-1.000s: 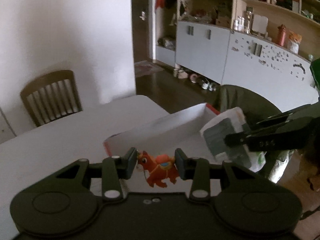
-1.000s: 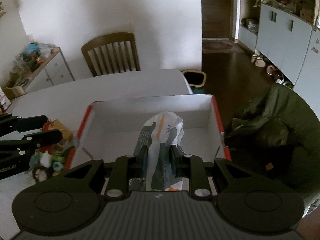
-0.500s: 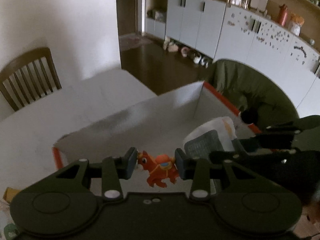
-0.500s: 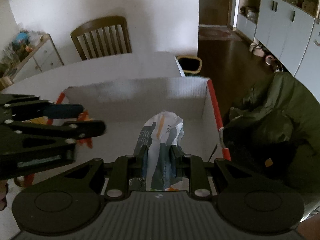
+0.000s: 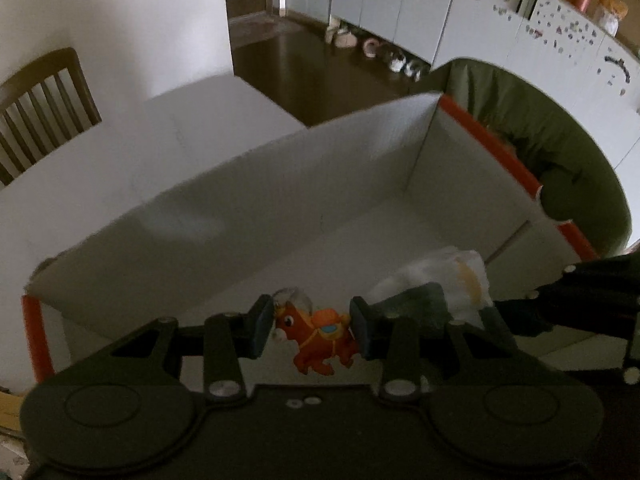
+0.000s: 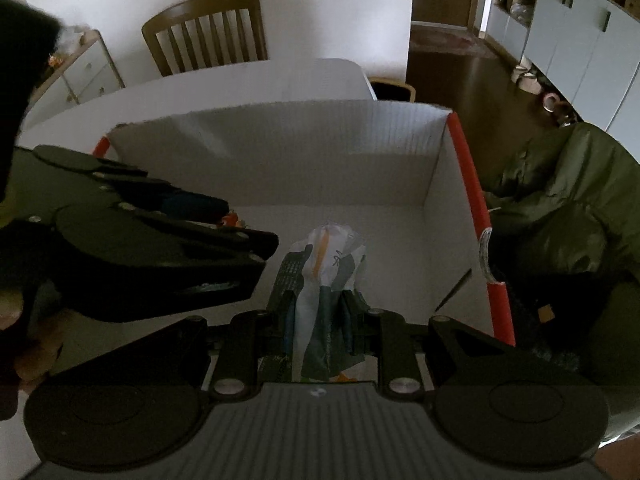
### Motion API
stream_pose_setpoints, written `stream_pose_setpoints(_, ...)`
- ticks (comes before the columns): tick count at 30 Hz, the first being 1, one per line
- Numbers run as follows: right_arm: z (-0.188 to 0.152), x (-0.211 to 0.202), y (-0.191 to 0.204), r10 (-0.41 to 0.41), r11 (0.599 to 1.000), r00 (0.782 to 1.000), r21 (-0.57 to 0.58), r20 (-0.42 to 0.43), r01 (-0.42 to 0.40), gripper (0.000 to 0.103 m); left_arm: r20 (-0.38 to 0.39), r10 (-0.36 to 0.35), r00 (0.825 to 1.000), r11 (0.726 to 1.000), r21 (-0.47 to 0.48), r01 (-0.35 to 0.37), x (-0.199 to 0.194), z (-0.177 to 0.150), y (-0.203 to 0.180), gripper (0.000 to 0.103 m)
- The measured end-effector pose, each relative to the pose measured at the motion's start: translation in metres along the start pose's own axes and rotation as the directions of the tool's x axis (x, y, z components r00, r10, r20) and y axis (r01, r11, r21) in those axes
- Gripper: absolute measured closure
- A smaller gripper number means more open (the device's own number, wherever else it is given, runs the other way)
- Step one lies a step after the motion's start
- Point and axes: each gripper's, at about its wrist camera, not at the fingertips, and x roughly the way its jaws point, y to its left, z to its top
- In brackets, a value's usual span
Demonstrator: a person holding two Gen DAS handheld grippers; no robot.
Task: Organize objects
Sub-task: 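Open the left tool to drop the orange toy while the right tool releases the bag into the box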
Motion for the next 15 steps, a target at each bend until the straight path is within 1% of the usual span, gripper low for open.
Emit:
stream_pose_setpoints(4,-0.001,0.005,0.001,-0.003,1.000,1.000,-0.002,-0.015,0.003,0.081,-0.046,0.002,0.999,1.000,-0.010,-0.003,0.011,0.001,0.003,0.063)
stream_pose_setpoints(7,-0.001,0.007,0.004,-0.002,1.000,1.000,-0.009,-0.030,0.001,0.080,-0.068,-0.012,0.998,1.000,-0.022,0.010,0.017,0.000,0.005,0.063)
stream_pose_setpoints(10,-0.002,0.008,0.004,0.004,1.000,1.000,-0.020,-0.028,-0.004,0.080,-0.089,-0.008,0.996,1.000,-0.029,0.005,0.022,-0.002,0.007,0.063)
stream_pose_setpoints(15,-0.003,0.007,0.002,0.001,1.000,1.000,-0.022,-0.021,-0.001,0.080,-0.099,-0.026,0.995,0.998,-0.063,0.020,0.023,-0.004,0.015,0.061)
